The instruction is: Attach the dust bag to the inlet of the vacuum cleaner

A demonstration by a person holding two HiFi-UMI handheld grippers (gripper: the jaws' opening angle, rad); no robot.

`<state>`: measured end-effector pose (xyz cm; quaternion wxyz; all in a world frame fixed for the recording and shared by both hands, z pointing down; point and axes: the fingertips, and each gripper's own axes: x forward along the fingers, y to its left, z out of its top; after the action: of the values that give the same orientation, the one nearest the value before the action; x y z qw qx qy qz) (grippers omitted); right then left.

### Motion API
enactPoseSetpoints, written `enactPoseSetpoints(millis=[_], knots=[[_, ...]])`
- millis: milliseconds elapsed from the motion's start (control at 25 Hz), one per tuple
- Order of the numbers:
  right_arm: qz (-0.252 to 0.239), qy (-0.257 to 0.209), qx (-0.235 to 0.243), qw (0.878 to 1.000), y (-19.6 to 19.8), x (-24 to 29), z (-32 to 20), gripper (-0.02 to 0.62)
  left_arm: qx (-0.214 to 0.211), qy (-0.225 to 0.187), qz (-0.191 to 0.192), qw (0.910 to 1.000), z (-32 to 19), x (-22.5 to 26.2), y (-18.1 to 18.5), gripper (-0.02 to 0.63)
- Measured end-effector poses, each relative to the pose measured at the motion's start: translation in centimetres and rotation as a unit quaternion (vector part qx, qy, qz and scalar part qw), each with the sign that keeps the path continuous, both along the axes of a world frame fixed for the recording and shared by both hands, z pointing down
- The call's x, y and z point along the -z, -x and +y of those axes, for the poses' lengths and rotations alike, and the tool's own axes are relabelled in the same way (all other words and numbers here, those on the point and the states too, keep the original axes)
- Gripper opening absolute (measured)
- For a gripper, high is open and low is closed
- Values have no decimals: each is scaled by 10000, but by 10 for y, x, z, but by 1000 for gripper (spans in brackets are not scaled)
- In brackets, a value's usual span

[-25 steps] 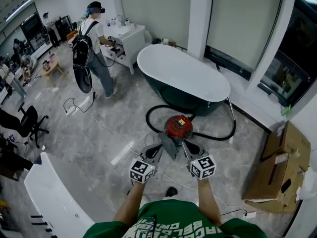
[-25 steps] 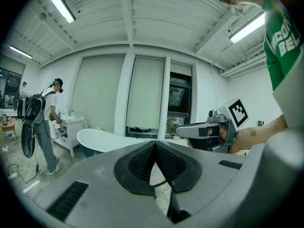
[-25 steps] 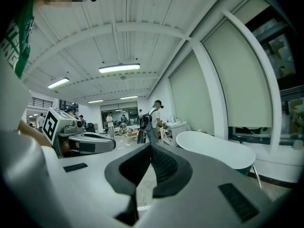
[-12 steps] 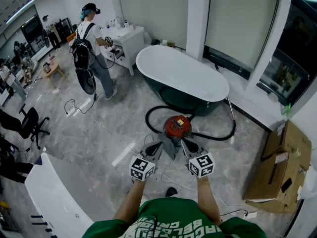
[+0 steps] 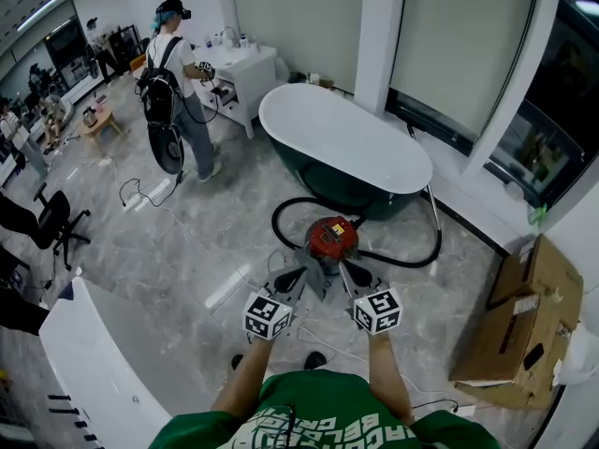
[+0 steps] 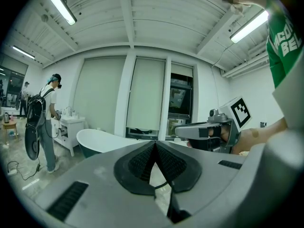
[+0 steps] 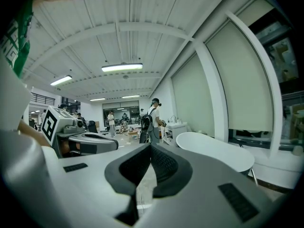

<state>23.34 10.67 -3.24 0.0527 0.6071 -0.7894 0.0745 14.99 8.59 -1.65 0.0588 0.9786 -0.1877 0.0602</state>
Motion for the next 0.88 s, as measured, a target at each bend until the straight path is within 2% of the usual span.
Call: enactPoseSetpoints(millis=[400, 880], knots=[[17, -15, 119, 9999, 11, 7, 9, 9, -27, 38, 34, 10000, 9, 1, -5, 3], [-52, 77, -150, 9998, -15, -2, 21, 9, -93, 55, 10, 9999, 12, -3, -18, 3]])
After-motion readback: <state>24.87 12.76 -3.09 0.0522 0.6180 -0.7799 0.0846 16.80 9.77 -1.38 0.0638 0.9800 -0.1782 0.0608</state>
